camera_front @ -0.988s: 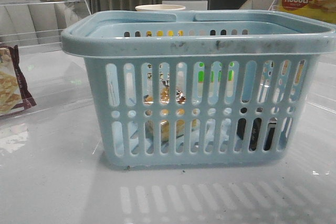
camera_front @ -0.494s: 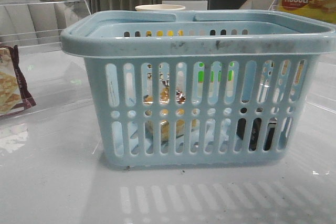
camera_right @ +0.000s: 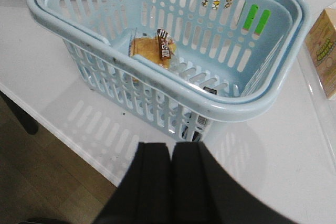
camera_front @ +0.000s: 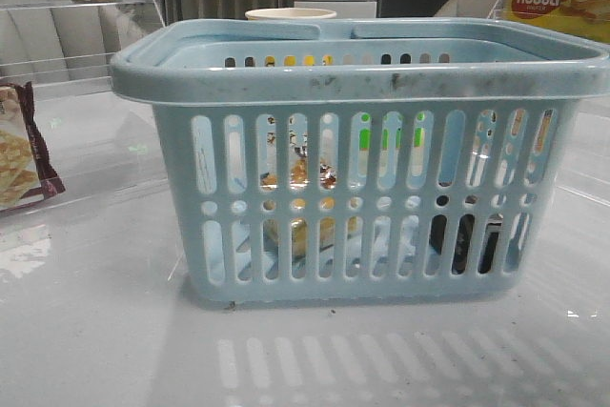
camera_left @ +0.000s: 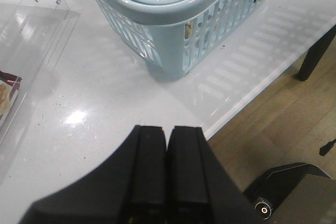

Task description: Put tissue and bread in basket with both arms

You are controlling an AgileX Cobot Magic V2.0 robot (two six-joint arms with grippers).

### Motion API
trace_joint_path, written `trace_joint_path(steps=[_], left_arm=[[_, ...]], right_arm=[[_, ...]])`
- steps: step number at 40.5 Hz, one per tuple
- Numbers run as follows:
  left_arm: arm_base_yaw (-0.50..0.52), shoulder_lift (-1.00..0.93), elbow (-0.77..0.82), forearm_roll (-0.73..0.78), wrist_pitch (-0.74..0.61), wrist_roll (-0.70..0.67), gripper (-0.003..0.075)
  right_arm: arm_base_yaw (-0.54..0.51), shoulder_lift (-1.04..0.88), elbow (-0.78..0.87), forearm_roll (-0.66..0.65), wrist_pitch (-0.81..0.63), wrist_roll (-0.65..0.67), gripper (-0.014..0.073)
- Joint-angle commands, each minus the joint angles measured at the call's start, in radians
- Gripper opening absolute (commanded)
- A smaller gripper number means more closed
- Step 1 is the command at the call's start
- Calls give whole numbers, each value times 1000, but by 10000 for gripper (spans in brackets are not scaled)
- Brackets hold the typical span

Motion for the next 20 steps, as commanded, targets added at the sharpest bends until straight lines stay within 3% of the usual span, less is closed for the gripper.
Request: trace_joint_path(steps=[1, 20], left_arm=[[-7, -1, -26, 1, -68, -12, 92], [32, -60, -24, 6, -69, -4, 92]], right_arm=[[-1, 1, -26, -7, -70, -14, 57], [-1, 1, -26, -7, -70, -14, 57]])
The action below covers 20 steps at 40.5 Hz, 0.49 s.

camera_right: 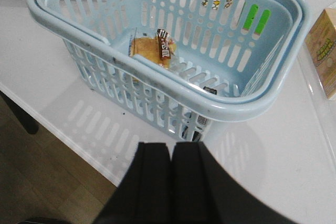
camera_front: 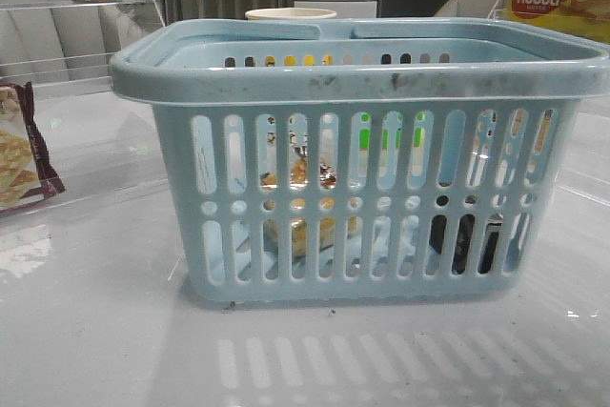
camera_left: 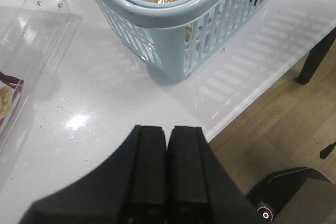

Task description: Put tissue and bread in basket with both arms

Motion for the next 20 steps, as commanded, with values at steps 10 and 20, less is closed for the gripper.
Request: trace_joint_path(steps=[10, 20], left_arm=[[266, -173, 76, 3, -387, -2, 92], [489, -348, 266, -8, -527, -2, 92]], right_arm=[[-1, 1, -26, -7, -70, -14, 57], [-1, 1, -26, -7, -70, -14, 57]])
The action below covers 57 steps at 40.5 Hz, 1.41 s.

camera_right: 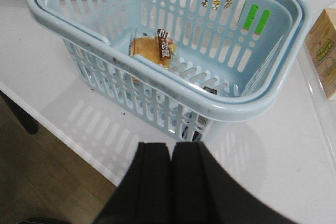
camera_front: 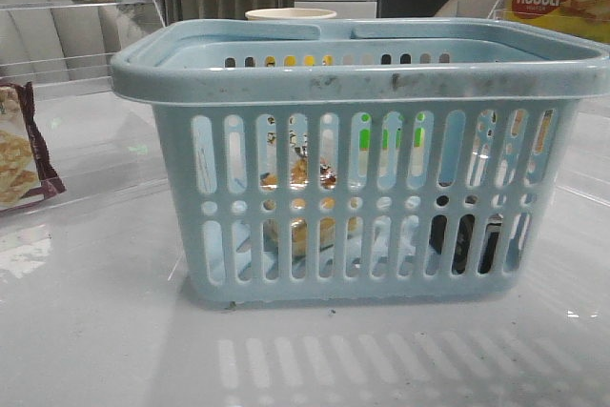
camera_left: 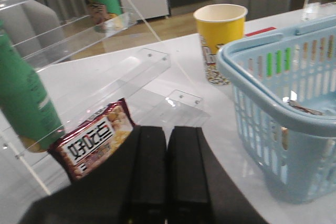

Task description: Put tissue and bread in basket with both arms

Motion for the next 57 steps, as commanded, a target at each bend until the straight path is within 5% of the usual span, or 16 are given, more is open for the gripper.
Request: trace_joint_path(steps=[1, 13, 22, 57], left_arm=[[59, -53, 39, -10, -119, -2, 92], [212, -235, 332, -25, -358, -2, 92], [218, -293, 504, -83, -582, -2, 92], [185, -293, 501, -88, -584, -2, 92]], right_arm=[[-1, 1, -26, -7, -70, -14, 57], [-1, 1, -26, -7, -70, -14, 57], [-1, 1, -26, -7, -70, -14, 57], [-1, 1, -26, -7, -70, -14, 57]])
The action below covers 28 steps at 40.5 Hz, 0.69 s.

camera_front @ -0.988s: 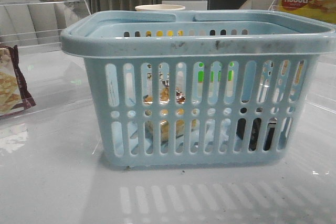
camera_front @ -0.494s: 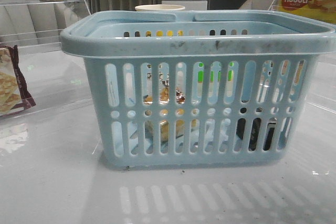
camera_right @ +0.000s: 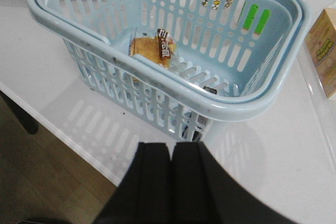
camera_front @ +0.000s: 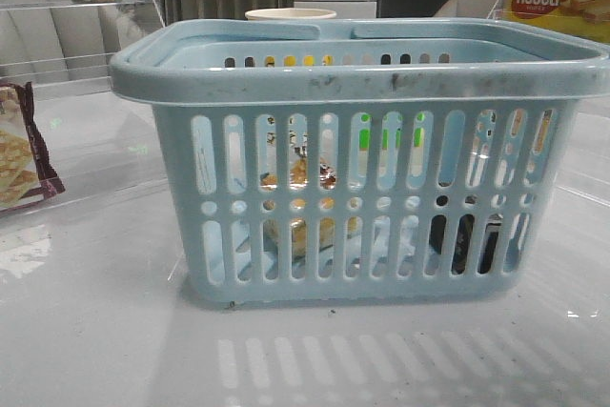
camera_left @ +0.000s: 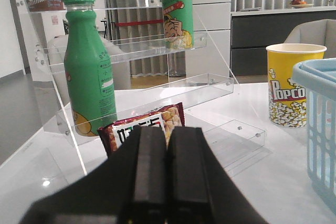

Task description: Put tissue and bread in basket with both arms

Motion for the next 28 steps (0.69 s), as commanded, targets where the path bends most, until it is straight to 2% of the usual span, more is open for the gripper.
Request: trace_joint_path(steps=[1, 19, 23, 28], left_arm=[[-7, -18, -1, -9, -88, -2, 92], [-7, -18, -1, -9, -88, -2, 92], [-7, -16, -1, -9, -88, -2, 92], [-7, -16, -1, -9, -88, -2, 92]], right_arm=[[-1, 1, -26, -7, -72, -14, 57], [-9, -28, -4, -13, -87, -14, 57], [-87, -83, 56, -18, -137, -17, 57], [-256, -199, 192, -18, -311, -17, 57]])
